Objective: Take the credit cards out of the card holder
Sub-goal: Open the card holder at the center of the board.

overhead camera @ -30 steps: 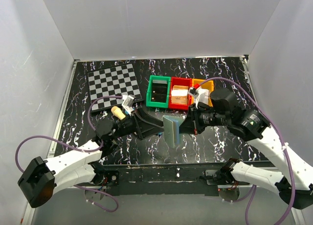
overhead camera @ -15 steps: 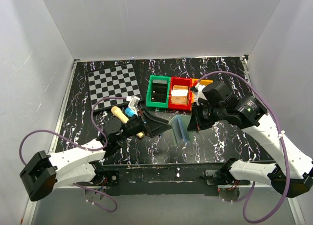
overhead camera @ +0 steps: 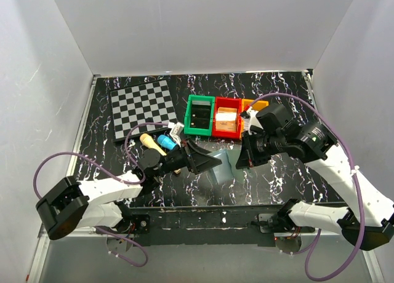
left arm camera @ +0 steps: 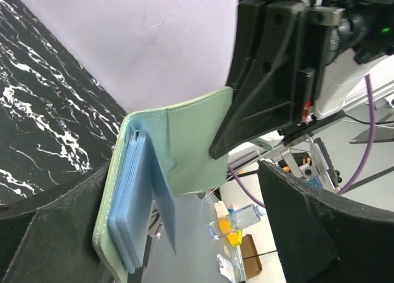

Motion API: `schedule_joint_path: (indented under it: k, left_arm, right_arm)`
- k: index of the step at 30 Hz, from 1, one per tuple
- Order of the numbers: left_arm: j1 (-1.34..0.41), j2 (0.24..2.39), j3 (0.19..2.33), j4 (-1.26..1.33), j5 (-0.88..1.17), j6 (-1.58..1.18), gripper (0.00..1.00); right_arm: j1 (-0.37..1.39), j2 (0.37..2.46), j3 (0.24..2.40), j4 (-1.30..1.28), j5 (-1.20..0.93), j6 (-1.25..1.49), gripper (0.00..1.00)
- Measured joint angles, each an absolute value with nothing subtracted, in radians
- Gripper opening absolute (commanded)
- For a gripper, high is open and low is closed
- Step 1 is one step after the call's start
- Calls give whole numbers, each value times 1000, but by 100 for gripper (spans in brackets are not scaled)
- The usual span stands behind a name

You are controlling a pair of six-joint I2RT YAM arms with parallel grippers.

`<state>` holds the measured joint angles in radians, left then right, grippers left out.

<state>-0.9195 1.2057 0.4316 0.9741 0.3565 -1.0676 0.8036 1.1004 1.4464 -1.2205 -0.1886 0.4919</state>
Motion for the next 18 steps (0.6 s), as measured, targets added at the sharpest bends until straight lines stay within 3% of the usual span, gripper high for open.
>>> schedule_joint_path:
  k: [11,18]
  left_arm:
    - [-939,1039,367,933,347,-1043,85]
    - [-953,1017,366,896,340,-1017,75]
  right_arm:
    - [650,1007,1266,-1063,-424,572,1]
    - [628,1000,1245,-1005,-505,606,1]
